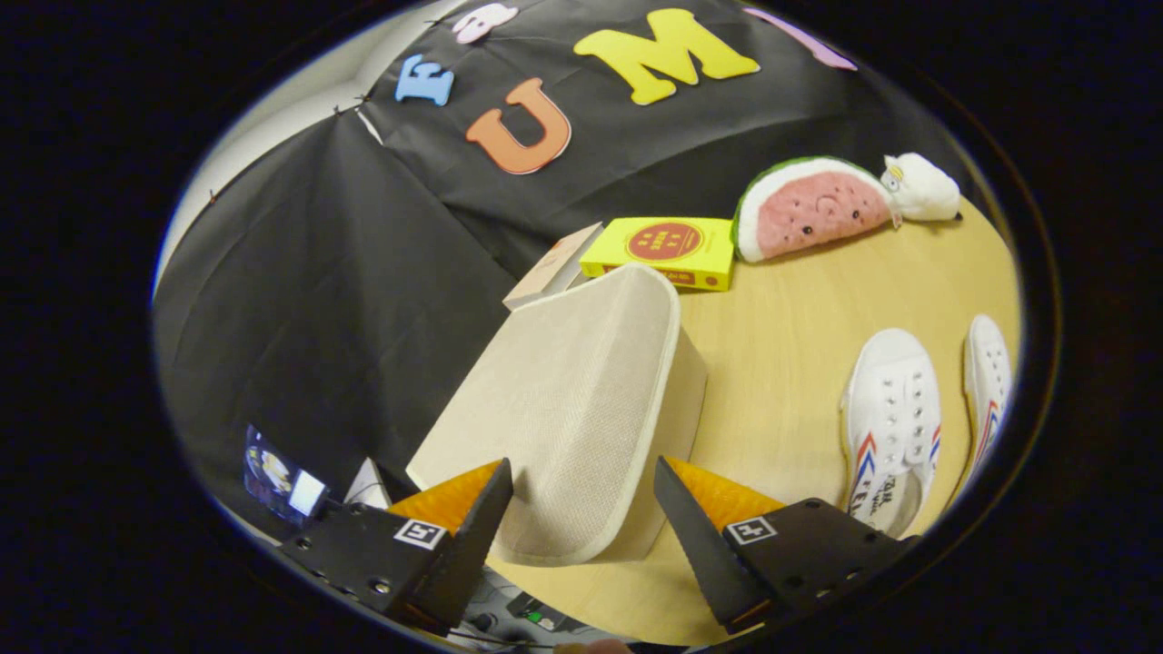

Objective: Open the storage box then place both shoes into the box .Put the left shoe in first, then the right shoe, with the right side of both shoes facing outward in a uniform manner.

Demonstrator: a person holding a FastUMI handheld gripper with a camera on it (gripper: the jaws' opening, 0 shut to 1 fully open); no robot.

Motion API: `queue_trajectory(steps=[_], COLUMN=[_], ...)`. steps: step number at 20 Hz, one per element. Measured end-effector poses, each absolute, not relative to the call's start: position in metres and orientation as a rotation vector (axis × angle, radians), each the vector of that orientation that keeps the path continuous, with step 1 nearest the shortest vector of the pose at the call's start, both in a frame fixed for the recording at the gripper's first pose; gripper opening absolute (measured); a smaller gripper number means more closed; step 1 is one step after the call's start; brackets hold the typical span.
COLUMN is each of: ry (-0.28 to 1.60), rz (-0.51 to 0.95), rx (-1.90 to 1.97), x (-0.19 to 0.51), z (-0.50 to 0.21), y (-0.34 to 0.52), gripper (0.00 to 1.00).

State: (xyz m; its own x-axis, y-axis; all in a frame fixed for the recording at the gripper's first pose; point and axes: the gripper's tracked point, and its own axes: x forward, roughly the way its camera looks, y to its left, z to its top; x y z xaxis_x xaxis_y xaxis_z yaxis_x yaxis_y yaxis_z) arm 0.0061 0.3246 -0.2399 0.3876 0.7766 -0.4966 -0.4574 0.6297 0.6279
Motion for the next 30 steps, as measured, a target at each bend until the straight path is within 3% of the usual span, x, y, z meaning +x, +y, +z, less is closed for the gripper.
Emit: queue_trajectory(steps=[5, 8, 9, 13, 17, 29, 30], ry=[0.981, 0.957, 0.934, 0.869, 0.841, 0.698, 0.688], rz=[0.833, 0.82, 0.821, 0.835, 0.846, 1.023, 0.985], rx=[0.586, 0.589, 0.582, 0.536, 0.52, 0.321, 0.283], x=[0.007, 0.014, 0.014, 0.017, 0.013, -0.007, 0.005], z=[-0.243, -0.233, -0.229, -0.209, -0.194, -0.097, -0.096], y=[0.342, 0.334, 0.332, 0.32, 0.317, 0.37, 0.378], gripper=[0.95, 0.93, 0.82, 0.8, 0.42, 0.42, 0.35])
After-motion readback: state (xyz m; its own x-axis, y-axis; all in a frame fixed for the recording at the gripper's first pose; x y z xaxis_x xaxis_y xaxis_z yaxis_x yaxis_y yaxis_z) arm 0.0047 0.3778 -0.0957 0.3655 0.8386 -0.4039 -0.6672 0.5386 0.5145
